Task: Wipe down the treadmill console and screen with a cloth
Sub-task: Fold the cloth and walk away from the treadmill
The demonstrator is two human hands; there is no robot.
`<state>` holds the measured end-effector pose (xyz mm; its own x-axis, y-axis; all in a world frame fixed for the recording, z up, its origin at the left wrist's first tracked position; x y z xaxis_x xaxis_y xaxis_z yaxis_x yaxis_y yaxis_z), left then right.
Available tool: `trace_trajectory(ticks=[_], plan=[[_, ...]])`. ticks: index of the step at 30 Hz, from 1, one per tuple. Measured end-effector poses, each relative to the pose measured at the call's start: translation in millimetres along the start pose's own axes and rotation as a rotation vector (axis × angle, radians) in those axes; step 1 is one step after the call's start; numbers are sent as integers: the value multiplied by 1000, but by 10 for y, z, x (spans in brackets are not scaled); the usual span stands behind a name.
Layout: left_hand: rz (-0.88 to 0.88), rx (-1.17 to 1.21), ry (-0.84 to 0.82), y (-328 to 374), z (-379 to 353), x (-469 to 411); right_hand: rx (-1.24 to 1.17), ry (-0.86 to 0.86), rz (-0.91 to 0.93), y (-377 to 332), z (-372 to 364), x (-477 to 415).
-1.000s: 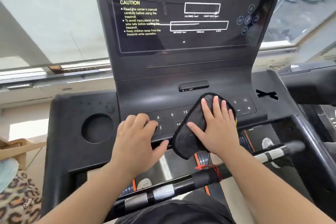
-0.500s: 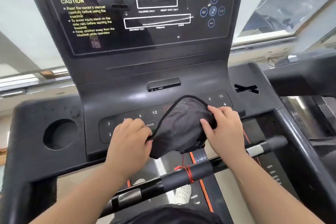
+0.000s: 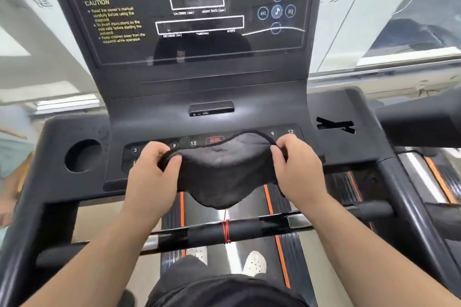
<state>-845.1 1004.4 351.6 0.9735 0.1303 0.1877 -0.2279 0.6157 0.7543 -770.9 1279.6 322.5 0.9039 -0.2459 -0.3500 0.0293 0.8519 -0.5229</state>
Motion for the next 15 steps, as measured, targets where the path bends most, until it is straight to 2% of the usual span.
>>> trace_trajectory(ticks=[3,8,10,12,15], plan=[[68,19,-27,46,-72,98,-263,-1,-92,52,254,60],[110,71,-164,305,-239,177,-425,73,-241,181,719,195],[165,142,-284,443,-373,200,-427,140,-300,287,863,281],[193,186,-480,534,-542,241,-421,216,-350,378,991,389],[38,119,-694,653,-724,300,-422,296,-446,466,1133,610]])
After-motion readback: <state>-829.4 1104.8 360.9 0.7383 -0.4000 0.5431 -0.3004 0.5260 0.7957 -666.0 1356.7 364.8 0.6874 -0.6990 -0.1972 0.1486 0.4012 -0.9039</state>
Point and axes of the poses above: each hand's wrist, its own x-axis away from the middle knuckle, its own z-axis out of the back of the hand, y = z × x, the point moved 4 cm from there along -x, towards the middle knuckle, and after that the axes turned 12 degrees about z, right-handed, at the moved point
